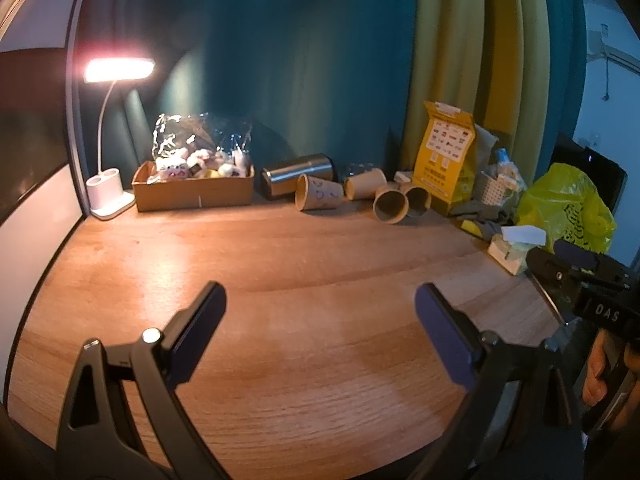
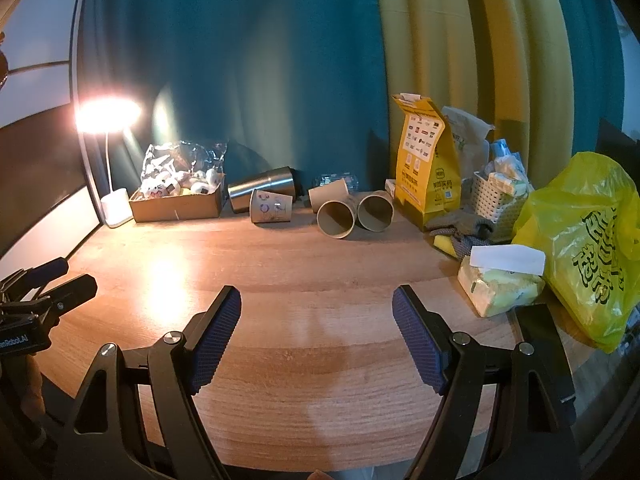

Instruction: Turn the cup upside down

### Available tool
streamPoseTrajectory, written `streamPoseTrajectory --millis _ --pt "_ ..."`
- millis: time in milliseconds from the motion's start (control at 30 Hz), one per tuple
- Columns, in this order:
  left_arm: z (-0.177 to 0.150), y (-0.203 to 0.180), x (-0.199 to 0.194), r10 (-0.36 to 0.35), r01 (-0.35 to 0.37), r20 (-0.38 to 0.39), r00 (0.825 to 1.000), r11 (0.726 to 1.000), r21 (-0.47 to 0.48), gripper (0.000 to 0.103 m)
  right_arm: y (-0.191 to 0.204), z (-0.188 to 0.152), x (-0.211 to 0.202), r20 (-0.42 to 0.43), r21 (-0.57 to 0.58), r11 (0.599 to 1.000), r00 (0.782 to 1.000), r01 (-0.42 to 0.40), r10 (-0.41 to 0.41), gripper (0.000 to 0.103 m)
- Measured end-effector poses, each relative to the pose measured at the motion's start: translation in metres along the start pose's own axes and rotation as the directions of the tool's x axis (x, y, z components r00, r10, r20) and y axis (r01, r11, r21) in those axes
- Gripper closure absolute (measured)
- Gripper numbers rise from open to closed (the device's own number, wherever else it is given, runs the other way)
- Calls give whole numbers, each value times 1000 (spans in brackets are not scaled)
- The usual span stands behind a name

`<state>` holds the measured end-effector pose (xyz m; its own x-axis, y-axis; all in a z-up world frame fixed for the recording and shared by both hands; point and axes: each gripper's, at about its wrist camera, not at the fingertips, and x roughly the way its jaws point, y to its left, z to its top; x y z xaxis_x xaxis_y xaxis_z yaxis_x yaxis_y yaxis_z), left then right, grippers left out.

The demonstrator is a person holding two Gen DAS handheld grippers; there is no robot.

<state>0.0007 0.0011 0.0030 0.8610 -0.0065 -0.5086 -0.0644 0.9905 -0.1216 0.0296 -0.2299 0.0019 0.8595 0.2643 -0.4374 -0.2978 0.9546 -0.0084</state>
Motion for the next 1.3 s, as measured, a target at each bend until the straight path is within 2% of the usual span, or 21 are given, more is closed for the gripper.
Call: streamPoseTrajectory --millis 1300 --pt "2 1 -9 -18 18 33 999 1000 -9 6 0 4 -2 18 -13 1000 1000 0 0 22"
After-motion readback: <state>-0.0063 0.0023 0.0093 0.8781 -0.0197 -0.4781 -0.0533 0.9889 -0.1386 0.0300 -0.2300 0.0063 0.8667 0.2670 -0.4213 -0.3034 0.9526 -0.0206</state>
